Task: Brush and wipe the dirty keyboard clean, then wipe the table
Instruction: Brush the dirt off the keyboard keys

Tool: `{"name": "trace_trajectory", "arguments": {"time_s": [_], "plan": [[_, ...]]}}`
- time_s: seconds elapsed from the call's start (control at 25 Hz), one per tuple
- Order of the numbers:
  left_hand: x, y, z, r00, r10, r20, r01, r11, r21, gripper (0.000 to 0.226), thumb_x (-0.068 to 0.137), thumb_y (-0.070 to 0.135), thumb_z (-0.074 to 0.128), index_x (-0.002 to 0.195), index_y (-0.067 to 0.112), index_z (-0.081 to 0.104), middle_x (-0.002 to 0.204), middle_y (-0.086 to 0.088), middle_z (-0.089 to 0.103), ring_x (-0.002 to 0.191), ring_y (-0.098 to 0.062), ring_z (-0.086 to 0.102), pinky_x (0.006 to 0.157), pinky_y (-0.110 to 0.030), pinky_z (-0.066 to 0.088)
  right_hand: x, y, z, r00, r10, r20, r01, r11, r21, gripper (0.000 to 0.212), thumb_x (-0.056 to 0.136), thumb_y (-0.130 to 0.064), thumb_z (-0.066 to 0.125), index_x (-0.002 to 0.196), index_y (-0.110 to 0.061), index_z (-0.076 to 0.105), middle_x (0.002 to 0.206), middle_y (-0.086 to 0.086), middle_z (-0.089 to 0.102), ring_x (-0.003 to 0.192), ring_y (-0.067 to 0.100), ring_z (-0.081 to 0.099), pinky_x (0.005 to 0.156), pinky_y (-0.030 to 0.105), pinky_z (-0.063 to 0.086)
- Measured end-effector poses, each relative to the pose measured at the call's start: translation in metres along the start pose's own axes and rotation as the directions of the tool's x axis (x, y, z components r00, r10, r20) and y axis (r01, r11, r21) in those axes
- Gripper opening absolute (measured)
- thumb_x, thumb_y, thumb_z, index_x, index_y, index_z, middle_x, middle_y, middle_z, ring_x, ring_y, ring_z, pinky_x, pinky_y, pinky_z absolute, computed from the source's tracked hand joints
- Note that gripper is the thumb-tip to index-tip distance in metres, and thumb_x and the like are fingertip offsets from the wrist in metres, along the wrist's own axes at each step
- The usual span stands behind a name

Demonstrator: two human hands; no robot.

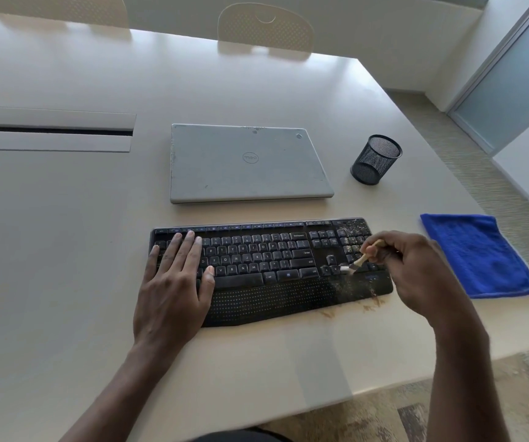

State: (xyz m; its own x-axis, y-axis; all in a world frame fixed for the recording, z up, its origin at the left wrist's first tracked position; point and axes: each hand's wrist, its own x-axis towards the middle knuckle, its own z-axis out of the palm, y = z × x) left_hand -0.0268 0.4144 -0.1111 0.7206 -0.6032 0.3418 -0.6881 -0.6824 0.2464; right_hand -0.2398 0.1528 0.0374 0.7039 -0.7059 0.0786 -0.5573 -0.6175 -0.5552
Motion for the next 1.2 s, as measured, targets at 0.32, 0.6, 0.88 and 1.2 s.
{"name": "trace_trajectory", "arguments": {"time_s": [0.32,0.6,0.88,1.2], "plan": [[0.000,-0.001,0.000,1.000,0.004,0.014,-0.004,1.000,-0.001,0.063,0.104,0.042,0.037,0.156,0.009,0.047,0.165,-0.008,0.041,0.156,-0.021,0.032,0.128,-0.050,0.023,0.010,-0.002,0.005,1.000,-0.024,0.007,0.024,0.999,-0.044,0.016,0.094,-0.009,0.072,0.095,-0.023,0.080,0.087,-0.008,0.075,0.085,0.005,0.070,0.070,0.011,0.047],[0.001,-0.002,0.000,1.000,0.005,0.012,-0.005,1.000,-0.003,0.062,0.104,0.042,0.037,0.156,0.010,0.047,0.164,-0.008,0.042,0.156,-0.022,0.033,0.128,-0.050,0.023,0.027,-0.027,0.005,0.983,-0.179,0.034,0.178,0.984,0.020,0.016,0.097,-0.010,0.068,0.094,-0.023,0.077,0.086,-0.011,0.075,0.083,0.011,0.072,0.076,0.035,0.059],[0.001,-0.001,0.000,1.000,0.002,0.012,-0.002,1.000,-0.010,0.062,0.104,0.042,0.037,0.156,0.010,0.047,0.165,-0.008,0.041,0.156,-0.022,0.032,0.129,-0.050,0.022,0.066,-0.020,0.002,0.949,-0.145,0.278,0.161,0.986,-0.035,0.026,0.098,0.004,0.062,0.087,-0.017,0.074,0.085,-0.004,0.076,0.074,-0.009,0.068,0.068,0.008,0.052],[0.000,-0.001,0.000,1.000,-0.002,0.016,0.002,1.000,0.001,0.062,0.104,0.042,0.037,0.157,0.010,0.046,0.165,-0.008,0.041,0.157,-0.022,0.031,0.129,-0.050,0.022,0.062,-0.028,0.009,0.947,-0.193,0.257,0.180,0.981,0.072,0.026,0.097,0.004,0.061,0.089,-0.016,0.075,0.083,-0.006,0.075,0.077,-0.002,0.070,0.072,0.011,0.053]]}}
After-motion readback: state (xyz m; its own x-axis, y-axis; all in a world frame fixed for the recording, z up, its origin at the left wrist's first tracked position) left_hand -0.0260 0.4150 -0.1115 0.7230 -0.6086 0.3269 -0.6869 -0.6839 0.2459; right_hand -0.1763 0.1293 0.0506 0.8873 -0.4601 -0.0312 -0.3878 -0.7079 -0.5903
